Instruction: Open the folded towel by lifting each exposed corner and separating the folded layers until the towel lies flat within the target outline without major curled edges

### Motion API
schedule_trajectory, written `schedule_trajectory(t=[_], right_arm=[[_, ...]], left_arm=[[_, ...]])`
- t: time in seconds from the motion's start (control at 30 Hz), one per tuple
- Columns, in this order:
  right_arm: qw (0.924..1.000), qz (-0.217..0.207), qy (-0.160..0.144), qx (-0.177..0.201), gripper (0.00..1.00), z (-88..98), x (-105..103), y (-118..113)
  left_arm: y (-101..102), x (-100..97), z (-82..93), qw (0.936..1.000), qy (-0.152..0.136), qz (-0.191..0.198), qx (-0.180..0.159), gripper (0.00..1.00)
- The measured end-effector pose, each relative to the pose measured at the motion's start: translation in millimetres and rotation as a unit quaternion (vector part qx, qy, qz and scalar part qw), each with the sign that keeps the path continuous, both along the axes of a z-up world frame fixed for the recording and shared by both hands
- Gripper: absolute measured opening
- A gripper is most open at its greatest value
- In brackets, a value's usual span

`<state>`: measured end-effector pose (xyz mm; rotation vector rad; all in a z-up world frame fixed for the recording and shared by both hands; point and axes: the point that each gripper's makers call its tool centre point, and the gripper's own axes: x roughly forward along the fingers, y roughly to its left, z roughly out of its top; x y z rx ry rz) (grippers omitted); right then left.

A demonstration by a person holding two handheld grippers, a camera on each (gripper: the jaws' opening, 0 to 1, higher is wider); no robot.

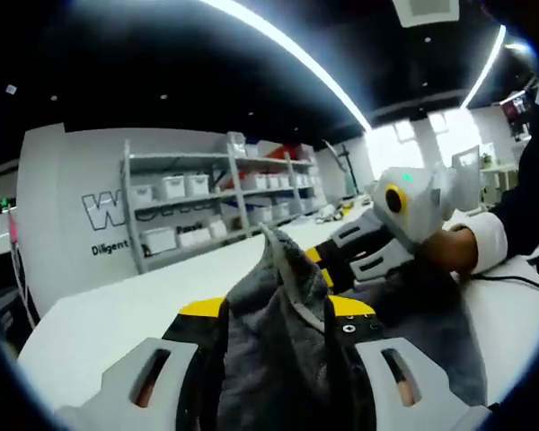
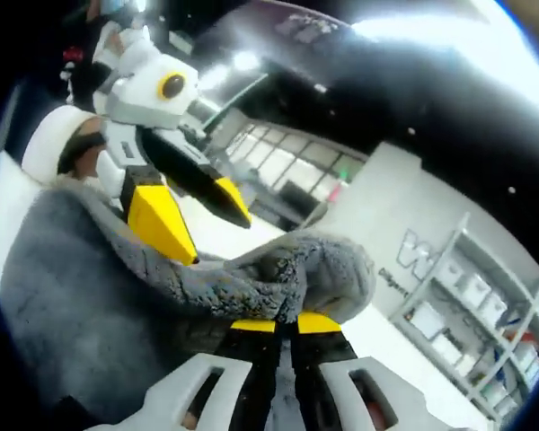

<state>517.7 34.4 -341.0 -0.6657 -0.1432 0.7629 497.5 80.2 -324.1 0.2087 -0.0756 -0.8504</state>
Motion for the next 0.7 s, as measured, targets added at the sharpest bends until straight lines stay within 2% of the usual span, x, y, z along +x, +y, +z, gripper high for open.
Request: schedule_trajectory(t=[0.2, 0.3, 0.6, 0.7], right_arm=[[0.9999, -0.005, 0.007, 0.015, 0.00, 1.9, 1, -3], [0.9998, -0.006, 0.009, 0.019, 0.00, 2.1, 2, -3], [0.9999, -0.001, 0.003, 0.015, 0.00, 1.5, -1, 3], [0.9999, 0.004, -0.005, 0.012, 0.00, 3.9, -5, 6]], left_arm=[[-3, -2.1, -1.6, 0.9998, 0.012, -0.012, -0.007, 0.44], [-12, -9.8, -6.5, 0.9981, 0.042, -0.041, -0.017, 0.44], [-26, -19.5, -4.9, 0.9952, 0.054, -0.072, -0.038, 0.42], [-27, -18.1, -9.3, 0.9951, 0.058, -0.072, -0.034, 0.38]])
